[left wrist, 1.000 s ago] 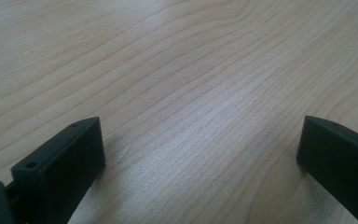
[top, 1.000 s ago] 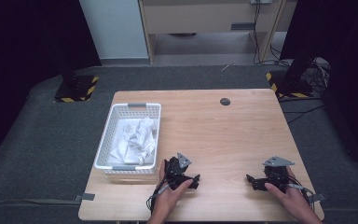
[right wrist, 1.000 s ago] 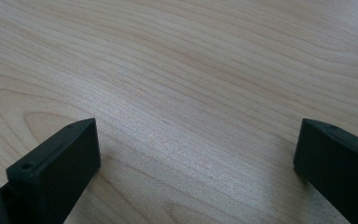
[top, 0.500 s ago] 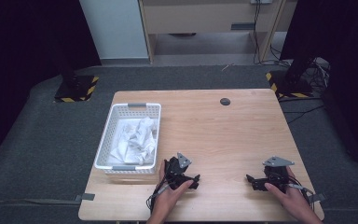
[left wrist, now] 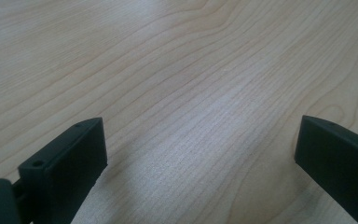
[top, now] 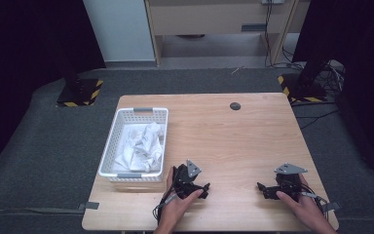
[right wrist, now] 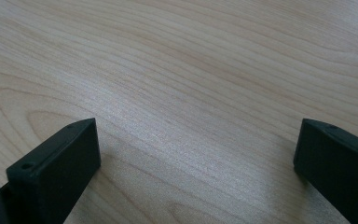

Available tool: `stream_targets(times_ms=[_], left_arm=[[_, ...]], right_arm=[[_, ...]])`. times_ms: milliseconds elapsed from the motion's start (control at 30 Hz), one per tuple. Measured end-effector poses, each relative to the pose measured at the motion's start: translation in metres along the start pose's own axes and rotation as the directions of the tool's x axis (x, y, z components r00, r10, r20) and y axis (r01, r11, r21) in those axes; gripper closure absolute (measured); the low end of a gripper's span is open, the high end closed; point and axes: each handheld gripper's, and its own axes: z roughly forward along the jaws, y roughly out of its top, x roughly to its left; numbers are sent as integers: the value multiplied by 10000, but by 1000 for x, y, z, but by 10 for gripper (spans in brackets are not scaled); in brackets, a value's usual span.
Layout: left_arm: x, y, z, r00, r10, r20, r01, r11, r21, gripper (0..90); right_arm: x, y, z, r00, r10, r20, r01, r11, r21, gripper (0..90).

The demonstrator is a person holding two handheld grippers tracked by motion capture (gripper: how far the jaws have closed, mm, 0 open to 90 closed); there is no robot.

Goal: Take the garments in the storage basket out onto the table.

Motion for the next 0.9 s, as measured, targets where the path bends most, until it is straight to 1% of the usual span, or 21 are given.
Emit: stream_targets(times_ms=[367, 600, 900], left_arm=[[-2, 2, -6, 9999, 123, 65, -123, 9998, -128, 21], [-7, 5, -12, 9993, 340, 129, -339, 9994, -90, 25], [-6, 8, -22, 9994, 314, 176, -313, 9995, -94, 26]], right_arm=[[0, 0, 0, 10000, -36, -9, 36, 10000, -5, 5], [0, 0, 0, 10000, -30, -13, 30, 10000, -2, 5], [0, 0, 0, 10000, -60, -29, 60, 10000, -6, 5]])
